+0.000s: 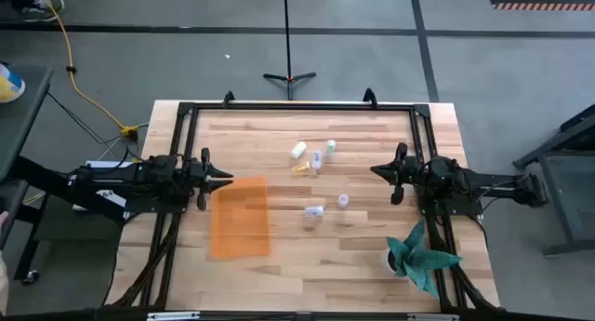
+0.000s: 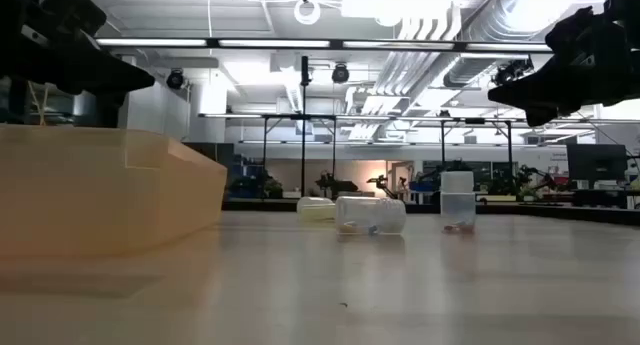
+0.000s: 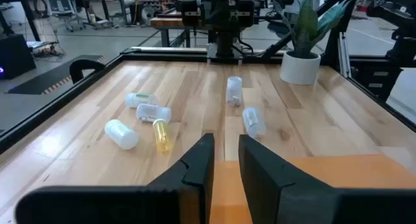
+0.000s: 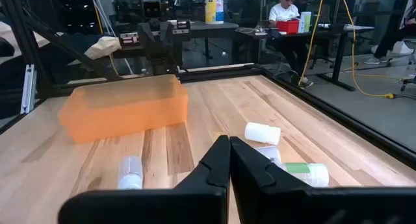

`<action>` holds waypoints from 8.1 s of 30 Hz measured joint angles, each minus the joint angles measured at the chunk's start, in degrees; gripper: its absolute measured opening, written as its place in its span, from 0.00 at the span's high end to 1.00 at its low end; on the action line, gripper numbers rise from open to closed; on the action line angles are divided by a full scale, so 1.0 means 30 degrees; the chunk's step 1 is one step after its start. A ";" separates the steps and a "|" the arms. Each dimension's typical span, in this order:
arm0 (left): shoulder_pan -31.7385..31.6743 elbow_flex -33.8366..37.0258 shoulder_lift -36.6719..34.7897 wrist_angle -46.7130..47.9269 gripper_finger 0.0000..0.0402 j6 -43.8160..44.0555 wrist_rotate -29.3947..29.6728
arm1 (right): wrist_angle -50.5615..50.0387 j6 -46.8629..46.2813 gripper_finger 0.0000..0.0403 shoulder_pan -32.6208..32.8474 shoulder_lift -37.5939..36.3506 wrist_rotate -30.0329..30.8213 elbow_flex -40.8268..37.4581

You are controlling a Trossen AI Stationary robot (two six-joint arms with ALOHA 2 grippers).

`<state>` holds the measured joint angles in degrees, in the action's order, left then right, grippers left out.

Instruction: Pick and place pill bottles into a basket

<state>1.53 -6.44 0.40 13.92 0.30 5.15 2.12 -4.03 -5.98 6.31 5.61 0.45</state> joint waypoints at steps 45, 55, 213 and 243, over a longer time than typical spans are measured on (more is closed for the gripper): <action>0.0003 0.0000 -0.0006 -0.0003 0.73 -0.0003 0.0000 | 0.0001 -0.0005 1.00 0.0000 0.0000 0.0000 0.0002; 0.0003 0.0000 0.0000 -0.0003 0.73 0.0004 0.0000 | 0.0000 -0.0004 1.00 -0.0004 0.0000 0.0000 0.0003; -0.0004 0.0000 0.0001 -0.1096 0.73 0.0151 0.2404 | 1.5703 0.2668 0.68 0.2047 2.4047 -0.3827 0.6846; -0.0004 0.0000 -0.0007 -0.0075 0.73 0.0572 0.2535 | 0.3920 0.5554 0.68 0.0898 3.8556 -0.7598 2.7759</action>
<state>1.52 -6.44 0.38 13.70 2.02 12.75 13.88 12.63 -3.28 121.97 -17.19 83.73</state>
